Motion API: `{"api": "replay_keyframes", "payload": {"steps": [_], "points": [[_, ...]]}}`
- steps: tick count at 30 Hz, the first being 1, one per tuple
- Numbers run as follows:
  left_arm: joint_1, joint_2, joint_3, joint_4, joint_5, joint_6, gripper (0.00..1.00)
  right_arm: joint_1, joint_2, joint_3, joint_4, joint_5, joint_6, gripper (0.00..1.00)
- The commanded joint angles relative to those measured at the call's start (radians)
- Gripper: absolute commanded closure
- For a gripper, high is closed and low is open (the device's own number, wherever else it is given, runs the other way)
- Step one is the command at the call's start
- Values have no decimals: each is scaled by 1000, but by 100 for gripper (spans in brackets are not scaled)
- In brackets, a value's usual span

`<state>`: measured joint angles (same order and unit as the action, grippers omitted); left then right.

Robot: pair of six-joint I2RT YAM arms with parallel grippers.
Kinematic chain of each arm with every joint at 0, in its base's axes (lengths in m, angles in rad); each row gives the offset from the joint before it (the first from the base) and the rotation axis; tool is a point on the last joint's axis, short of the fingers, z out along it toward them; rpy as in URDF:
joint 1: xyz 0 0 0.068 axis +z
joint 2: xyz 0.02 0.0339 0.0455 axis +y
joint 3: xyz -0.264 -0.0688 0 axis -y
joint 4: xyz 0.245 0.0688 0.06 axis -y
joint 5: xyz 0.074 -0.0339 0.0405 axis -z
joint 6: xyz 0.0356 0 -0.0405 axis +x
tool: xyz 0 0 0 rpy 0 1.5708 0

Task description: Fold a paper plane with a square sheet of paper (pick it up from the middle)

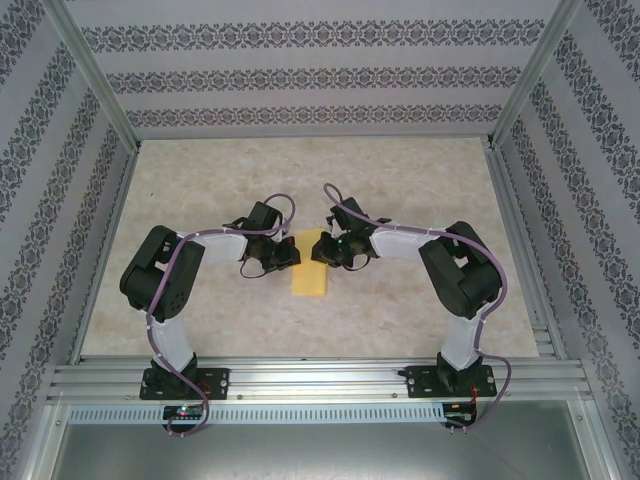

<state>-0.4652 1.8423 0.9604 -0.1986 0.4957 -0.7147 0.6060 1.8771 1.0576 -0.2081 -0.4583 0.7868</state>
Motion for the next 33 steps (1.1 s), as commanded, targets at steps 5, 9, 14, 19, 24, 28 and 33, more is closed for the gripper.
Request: {"api": "replay_keyframes", "payload": {"steps": [5,9,14,19,24,28,33], "points": [[-12,38,-20,-41,-51,30,100,-17,10,-67,47,-6,-25,84],[-12,42,-23,-42,-50,35,100,-23,19,-104,60,1,-31,82],[-13,42,-29,-45,-46,41,100,-29,15,-100,33,-2,-41,81],[-12,44,-32,-43,-46,40,100,-28,-88,-89,24,-10,-45,81],[-12,41,-29,-48,-50,46,100,-5,-117,-139,137,-63,27,81],[-12,45,-27,-50,-46,46,100,11,-65,-150,151,-60,39,82],[-13,46,-26,-59,-47,54,100,9,-41,-193,168,-40,39,82]]}}
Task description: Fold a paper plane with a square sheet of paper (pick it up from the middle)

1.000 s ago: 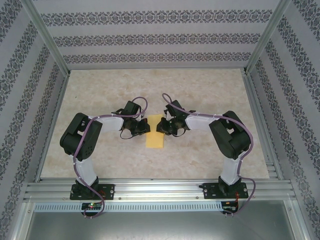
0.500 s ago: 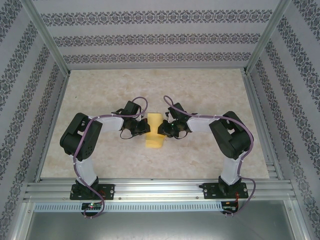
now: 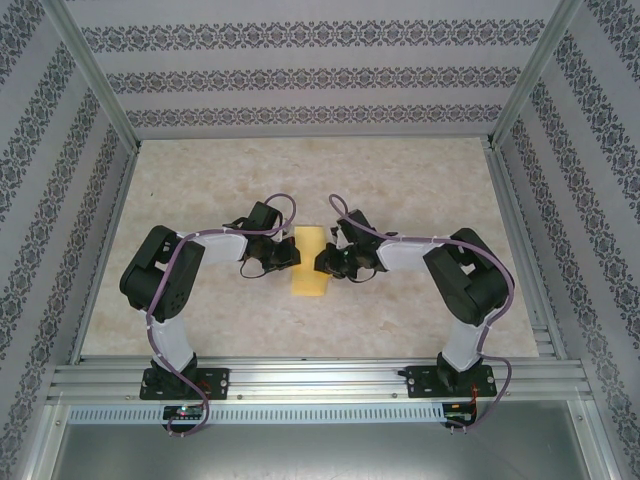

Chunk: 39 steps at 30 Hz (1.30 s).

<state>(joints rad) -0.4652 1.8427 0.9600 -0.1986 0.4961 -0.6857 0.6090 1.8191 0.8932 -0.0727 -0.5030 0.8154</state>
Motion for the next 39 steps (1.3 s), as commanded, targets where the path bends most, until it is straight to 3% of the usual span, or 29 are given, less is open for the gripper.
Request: {"api": "replay_keyframes", "payload": {"steps": [1,6,14,26,39], "points": [[-12,44,-26,-56,-48,24,100,4,19,-39,38,6,10,82],[-12,47,-26,-56,-49,24,100,-2,32,-57,31,-6,6,82],[-12,49,-25,-56,-53,21,100,22,-107,-48,11,-6,11,81],[-13,52,-11,-79,-63,38,100,57,-16,-131,85,3,54,81],[-12,55,-12,-85,-65,45,100,105,-96,-149,70,21,72,80]]}}
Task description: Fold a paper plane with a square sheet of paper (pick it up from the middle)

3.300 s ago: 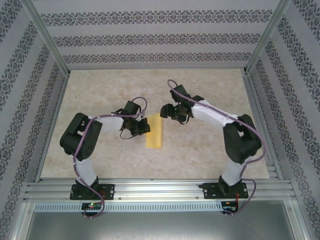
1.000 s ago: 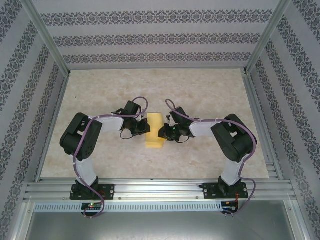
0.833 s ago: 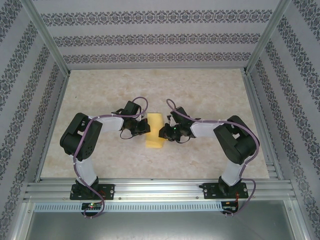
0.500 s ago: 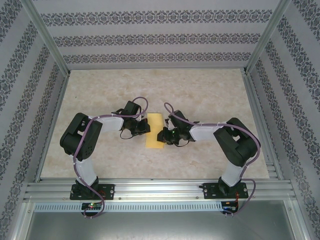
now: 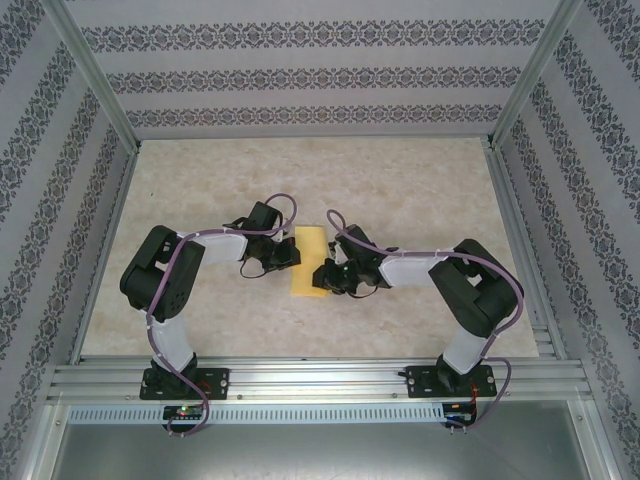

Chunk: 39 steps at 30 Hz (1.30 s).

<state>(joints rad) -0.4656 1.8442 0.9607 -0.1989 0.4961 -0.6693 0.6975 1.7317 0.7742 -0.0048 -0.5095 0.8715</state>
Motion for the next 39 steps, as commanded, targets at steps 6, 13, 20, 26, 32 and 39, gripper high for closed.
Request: {"api": "replay_keyframes", "payload": {"steps": [6,13,20,26,32,39], "points": [[-12,53,-14,-85,-66,33,100,21,40,-105,53,50,42,80],[-11,53,-8,-95,-66,40,100,22,-49,-117,67,41,53,80],[-12,61,2,-104,-64,47,100,9,-35,-155,90,60,47,79],[-12,61,6,-117,-70,57,100,2,-86,-137,92,31,69,79],[-12,68,10,-122,-72,63,100,-80,-204,-99,158,5,90,77],[-11,70,5,-120,-67,65,100,-125,-37,54,139,-33,52,76]]}}
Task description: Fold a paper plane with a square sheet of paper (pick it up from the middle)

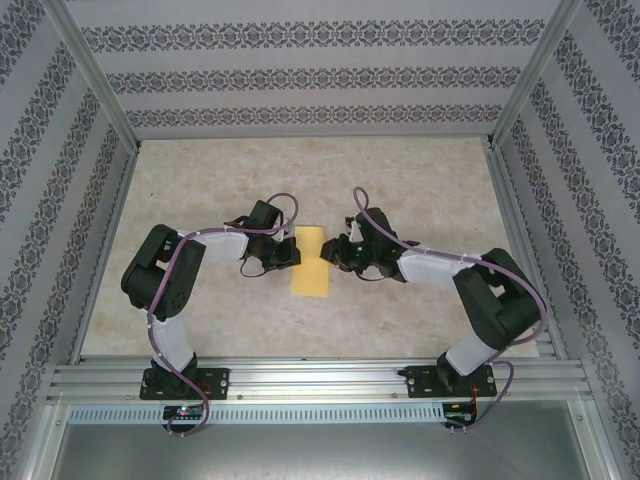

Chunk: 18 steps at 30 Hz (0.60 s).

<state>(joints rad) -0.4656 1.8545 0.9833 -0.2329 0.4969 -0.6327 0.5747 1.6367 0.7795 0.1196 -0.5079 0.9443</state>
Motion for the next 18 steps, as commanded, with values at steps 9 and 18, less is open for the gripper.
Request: {"api": "replay_keyframes", "payload": {"steps": [9,18], "points": [[-12,69,-19,-79,-66,28,100,-32,222,92,40,-31,-46,76],[-12,73,-23,-83,-70,33,100,-34,212,104,-69,12,-87,76]]}}
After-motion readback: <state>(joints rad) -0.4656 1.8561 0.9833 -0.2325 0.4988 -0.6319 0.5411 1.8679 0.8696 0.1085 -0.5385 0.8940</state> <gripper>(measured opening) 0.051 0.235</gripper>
